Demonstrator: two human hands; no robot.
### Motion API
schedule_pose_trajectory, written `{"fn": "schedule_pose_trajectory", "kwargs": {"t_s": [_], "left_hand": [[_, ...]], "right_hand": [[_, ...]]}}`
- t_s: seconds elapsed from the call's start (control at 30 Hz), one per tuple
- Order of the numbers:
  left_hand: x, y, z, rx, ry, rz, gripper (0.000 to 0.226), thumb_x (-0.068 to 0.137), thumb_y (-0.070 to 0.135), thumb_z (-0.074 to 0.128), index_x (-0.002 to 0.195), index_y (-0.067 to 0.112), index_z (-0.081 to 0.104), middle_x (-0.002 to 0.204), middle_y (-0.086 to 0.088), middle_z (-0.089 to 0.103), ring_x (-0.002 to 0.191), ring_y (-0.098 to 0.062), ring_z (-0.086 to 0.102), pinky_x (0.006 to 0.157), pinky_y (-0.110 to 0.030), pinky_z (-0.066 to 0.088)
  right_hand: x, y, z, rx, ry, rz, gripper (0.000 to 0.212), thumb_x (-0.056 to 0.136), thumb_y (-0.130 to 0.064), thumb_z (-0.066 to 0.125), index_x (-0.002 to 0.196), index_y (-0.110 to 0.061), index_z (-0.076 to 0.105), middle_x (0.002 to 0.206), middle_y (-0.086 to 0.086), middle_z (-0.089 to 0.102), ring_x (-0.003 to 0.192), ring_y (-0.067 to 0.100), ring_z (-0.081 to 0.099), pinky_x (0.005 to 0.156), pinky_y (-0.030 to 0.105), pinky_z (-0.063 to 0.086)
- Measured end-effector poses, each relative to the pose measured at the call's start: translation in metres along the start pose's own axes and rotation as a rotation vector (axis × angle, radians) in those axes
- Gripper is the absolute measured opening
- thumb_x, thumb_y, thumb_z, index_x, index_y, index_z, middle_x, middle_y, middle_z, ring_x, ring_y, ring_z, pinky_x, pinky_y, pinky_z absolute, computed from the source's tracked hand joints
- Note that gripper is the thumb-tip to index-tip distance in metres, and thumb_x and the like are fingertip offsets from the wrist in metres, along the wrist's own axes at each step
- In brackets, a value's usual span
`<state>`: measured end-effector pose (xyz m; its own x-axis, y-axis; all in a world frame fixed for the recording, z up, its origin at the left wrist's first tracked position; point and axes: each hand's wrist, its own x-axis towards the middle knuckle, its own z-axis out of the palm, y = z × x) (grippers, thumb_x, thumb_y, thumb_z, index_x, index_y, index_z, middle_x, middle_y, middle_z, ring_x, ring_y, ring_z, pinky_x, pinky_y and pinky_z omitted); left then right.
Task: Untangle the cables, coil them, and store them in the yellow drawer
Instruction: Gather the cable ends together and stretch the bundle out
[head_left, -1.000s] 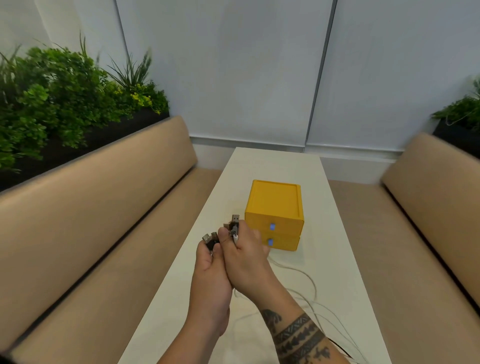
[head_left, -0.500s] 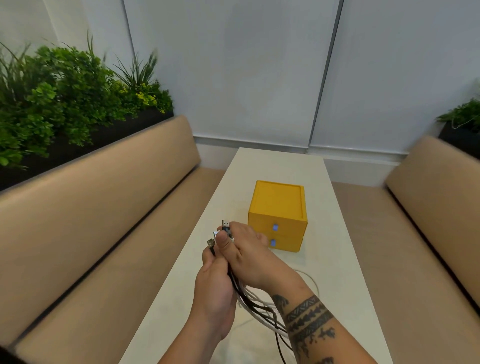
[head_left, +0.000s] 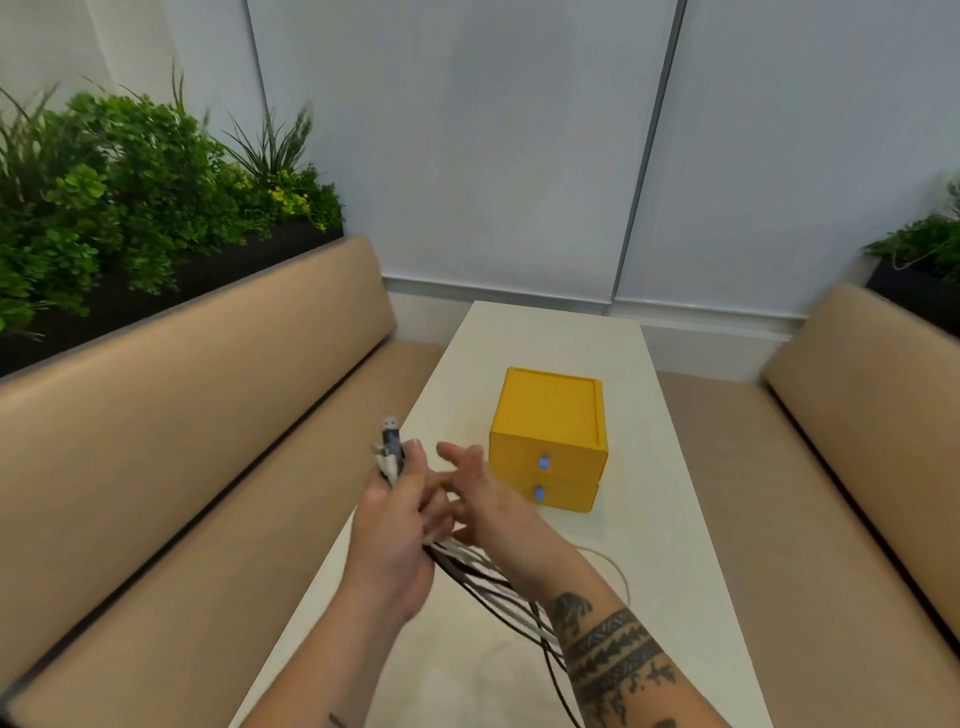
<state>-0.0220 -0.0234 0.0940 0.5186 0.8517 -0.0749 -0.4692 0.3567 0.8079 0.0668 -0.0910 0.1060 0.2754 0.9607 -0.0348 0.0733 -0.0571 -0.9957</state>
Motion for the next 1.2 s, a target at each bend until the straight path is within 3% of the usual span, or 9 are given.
{"fn": "schedule_pose_trajectory", "kwargs": {"t_s": [0.03,0.13,0.3,0.4,0.57,0.67,0.87,1.0,1.2], "left_hand": [[0.008,0.005,0.001,-0.001,0.034,-0.007,0.028,0.103,0.031,0.053,0.08,0.019,0.041,0.057,0.004,0.031,0.046,-0.01,0.024,0.043,-0.026,0.024],[0.03,0.019,0.006,0.053,0.064,-0.035,0.034,0.103,0.033,0.053,0.076,0.021,0.037,0.055,0.005,0.029,0.045,-0.011,0.026,0.044,-0.025,0.027],[0.08,0.067,0.023,-0.018,0.161,-0.068,0.034,0.104,0.03,0.051,0.075,0.019,0.039,0.053,0.005,0.029,0.035,-0.008,0.023,0.034,-0.017,0.022],[0.117,0.096,0.02,-0.039,0.215,-0.066,0.029,0.104,0.03,0.05,0.078,0.019,0.044,0.055,0.006,0.031,0.034,-0.006,0.021,0.032,-0.016,0.017],[0.157,0.129,-0.016,-0.015,0.398,-0.049,0.025,0.101,0.024,0.05,0.077,0.022,0.042,0.057,0.006,0.025,0.036,-0.007,0.019,0.037,-0.017,0.013],[0.169,0.124,-0.045,0.004,0.451,-0.079,0.025,0.101,0.023,0.05,0.077,0.02,0.042,0.056,0.005,0.026,0.034,-0.007,0.02,0.038,-0.018,0.013],[0.178,0.069,-0.054,-0.011,0.409,-0.18,0.04,0.101,0.03,0.05,0.068,0.021,0.029,0.054,0.004,0.021,0.026,-0.008,0.017,0.033,-0.012,0.013],[0.185,0.068,-0.047,-0.034,0.35,-0.195,0.039,0.098,0.038,0.059,0.072,0.019,0.036,0.054,0.004,0.025,0.028,-0.008,0.023,0.034,-0.013,0.022],[0.191,0.072,-0.057,-0.094,0.136,-0.29,0.029,0.1,0.005,0.04,0.077,0.021,0.042,0.062,0.005,0.034,0.036,-0.007,0.034,0.049,-0.023,0.032]], "right_hand": [[-0.004,0.0,0.004,-0.094,-0.017,-0.02,0.081,0.084,-0.077,0.026,0.141,-0.023,0.045,0.118,0.003,0.066,0.09,0.011,0.065,0.084,0.022,0.052],[-0.001,0.0,0.013,-0.367,-0.002,-0.036,0.062,0.093,-0.075,0.025,0.119,-0.026,0.052,0.09,-0.006,0.066,0.071,0.012,0.064,0.067,0.03,0.047],[0.036,-0.018,0.01,-0.635,0.165,-0.072,0.048,0.102,-0.058,0.033,0.102,-0.016,0.057,0.095,0.006,0.067,0.084,0.024,0.059,0.072,0.038,0.046],[0.043,-0.017,0.008,-0.712,0.175,-0.091,0.043,0.103,-0.052,0.036,0.092,-0.015,0.055,0.084,0.006,0.063,0.077,0.024,0.057,0.063,0.037,0.042],[0.002,0.041,-0.016,-0.785,0.15,0.069,0.043,0.103,-0.049,0.04,0.085,-0.013,0.054,0.08,0.007,0.06,0.074,0.021,0.054,0.07,0.041,0.042],[-0.036,0.085,-0.038,-0.868,0.215,0.19,0.038,0.102,-0.05,0.041,0.075,-0.023,0.047,0.071,-0.002,0.056,0.069,0.013,0.052,0.068,0.038,0.042],[-0.064,0.109,-0.049,-0.916,0.326,0.318,0.04,0.102,-0.053,0.037,0.076,-0.025,0.047,0.07,-0.005,0.056,0.07,0.014,0.053,0.065,0.034,0.041],[-0.069,0.107,-0.042,-0.935,0.361,0.325,0.042,0.103,-0.052,0.035,0.078,-0.022,0.05,0.071,-0.005,0.056,0.068,0.013,0.052,0.058,0.027,0.036],[-0.073,0.092,-0.035,-0.891,0.429,0.288,0.043,0.104,-0.048,0.037,0.071,-0.02,0.044,0.065,-0.004,0.049,0.06,0.01,0.044,0.056,0.026,0.033]]}}
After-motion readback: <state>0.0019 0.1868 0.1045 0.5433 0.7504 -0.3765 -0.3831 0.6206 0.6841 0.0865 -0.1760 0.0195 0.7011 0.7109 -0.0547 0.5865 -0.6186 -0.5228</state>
